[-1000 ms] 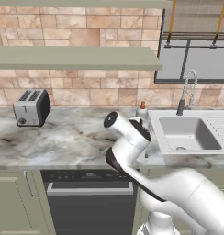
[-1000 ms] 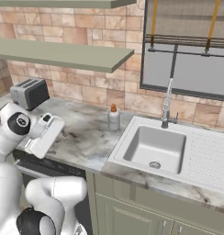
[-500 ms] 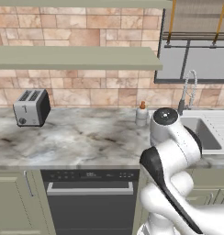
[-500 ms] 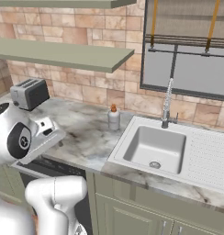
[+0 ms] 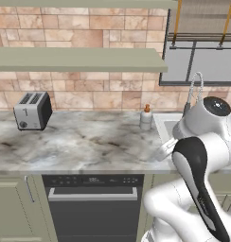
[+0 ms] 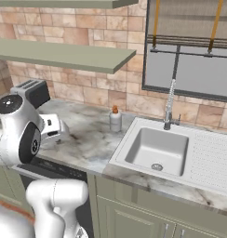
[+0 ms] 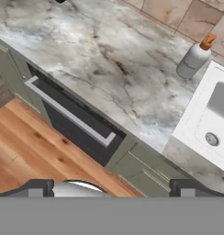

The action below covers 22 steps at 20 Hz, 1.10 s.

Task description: Restock the sink supplies by placing the sponge and soap dispenser on the counter and next to the sink. Make sure the soap dispenser is upright.

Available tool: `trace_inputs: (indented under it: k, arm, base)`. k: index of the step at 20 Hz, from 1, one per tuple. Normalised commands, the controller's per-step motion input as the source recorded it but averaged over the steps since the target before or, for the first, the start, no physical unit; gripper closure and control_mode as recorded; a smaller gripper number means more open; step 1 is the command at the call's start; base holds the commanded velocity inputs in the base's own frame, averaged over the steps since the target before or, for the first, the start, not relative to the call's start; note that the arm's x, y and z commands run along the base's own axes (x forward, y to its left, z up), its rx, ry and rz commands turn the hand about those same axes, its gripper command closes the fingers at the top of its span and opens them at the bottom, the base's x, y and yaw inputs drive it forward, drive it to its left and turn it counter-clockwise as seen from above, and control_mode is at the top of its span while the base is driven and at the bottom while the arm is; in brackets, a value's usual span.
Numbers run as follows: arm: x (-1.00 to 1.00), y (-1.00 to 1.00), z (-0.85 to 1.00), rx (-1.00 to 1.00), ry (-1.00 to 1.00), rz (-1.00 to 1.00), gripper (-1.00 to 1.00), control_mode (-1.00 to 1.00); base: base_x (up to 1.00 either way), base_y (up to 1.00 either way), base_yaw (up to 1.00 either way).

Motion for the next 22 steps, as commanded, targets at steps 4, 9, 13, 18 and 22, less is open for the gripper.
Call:
trace_inputs:
  k: [4,9,13,18,22]
  arm:
    - [0.0,0.12,0.0,0.0,0.0,0.0,-1.0,-1.0]
    - [0.0,0.0,0.0,0.0,0.0,0.0,-1.0,-1.0]
    - [0.01,0.0,-0.17,0.0,0.0,0.0,-1.0,-1.0]
    - [-0.1,0.02,-0.13,-0.01,-0.04,0.02,-1.0,1.0]
    - [0.0,0.0,0.0,0.0,0.0,0.0,-1.0,1.0]
  base:
    - [0.0,0.0,0.0]
    - [0.0,0.0,0.0]
    - [0.0,0.0,0.0]
    - [-0.29,0.37,0.28]
    - [-0.54,0.57,0.59]
